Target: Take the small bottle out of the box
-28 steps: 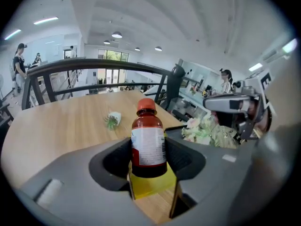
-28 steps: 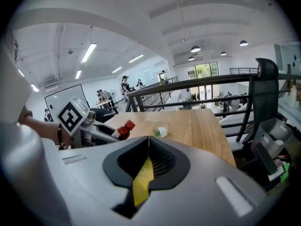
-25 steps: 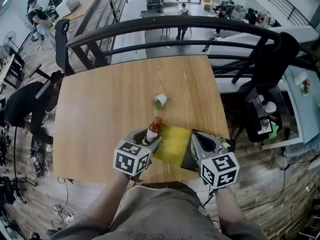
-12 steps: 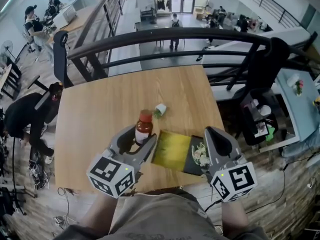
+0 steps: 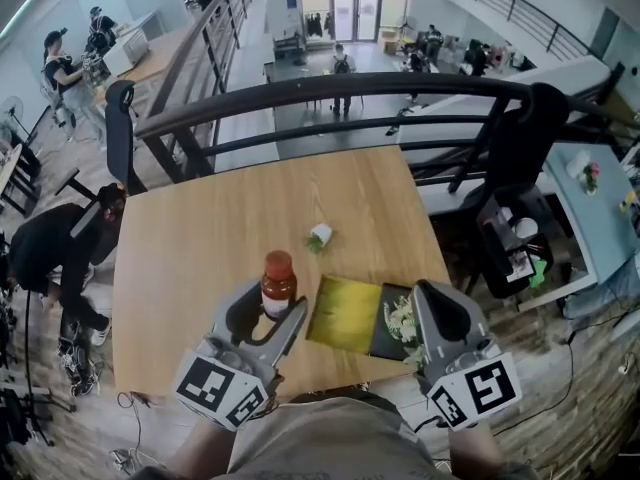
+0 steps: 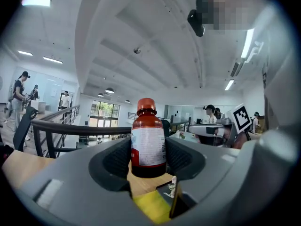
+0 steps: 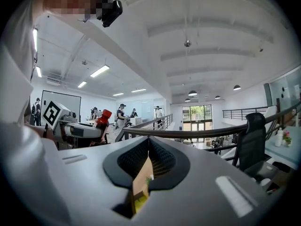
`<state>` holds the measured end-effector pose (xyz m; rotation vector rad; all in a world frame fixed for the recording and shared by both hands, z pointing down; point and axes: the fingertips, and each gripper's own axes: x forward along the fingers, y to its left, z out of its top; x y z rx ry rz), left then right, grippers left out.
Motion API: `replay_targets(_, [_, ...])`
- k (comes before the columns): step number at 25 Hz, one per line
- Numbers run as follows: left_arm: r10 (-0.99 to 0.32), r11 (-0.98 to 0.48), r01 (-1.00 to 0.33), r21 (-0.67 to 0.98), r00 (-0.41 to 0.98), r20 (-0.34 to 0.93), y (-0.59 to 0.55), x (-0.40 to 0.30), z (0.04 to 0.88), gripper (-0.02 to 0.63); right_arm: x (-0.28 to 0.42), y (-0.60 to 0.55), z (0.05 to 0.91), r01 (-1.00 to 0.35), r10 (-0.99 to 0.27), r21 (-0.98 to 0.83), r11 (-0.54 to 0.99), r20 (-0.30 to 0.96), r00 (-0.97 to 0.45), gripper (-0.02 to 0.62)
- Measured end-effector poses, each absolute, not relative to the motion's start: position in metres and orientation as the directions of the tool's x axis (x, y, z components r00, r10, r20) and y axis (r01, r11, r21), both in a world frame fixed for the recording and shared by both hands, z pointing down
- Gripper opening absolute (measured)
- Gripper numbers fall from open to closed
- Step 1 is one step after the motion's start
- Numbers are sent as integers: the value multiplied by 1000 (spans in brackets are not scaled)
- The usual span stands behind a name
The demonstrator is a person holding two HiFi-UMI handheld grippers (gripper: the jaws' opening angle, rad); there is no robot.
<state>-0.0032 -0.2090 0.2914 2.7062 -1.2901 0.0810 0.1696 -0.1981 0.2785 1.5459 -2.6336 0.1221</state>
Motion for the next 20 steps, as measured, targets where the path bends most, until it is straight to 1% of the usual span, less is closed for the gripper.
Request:
replay_targets(8, [-758, -634, -767, 102, 642, 117, -205, -2, 294, 218, 168, -193, 286, -879, -870, 13, 476, 152, -469, 11])
replay_targets(20, [-740, -654, -751, 89, 659, 130, -209, 12, 303, 218, 171, -197, 299, -875, -862, -5, 484, 172, -477, 11])
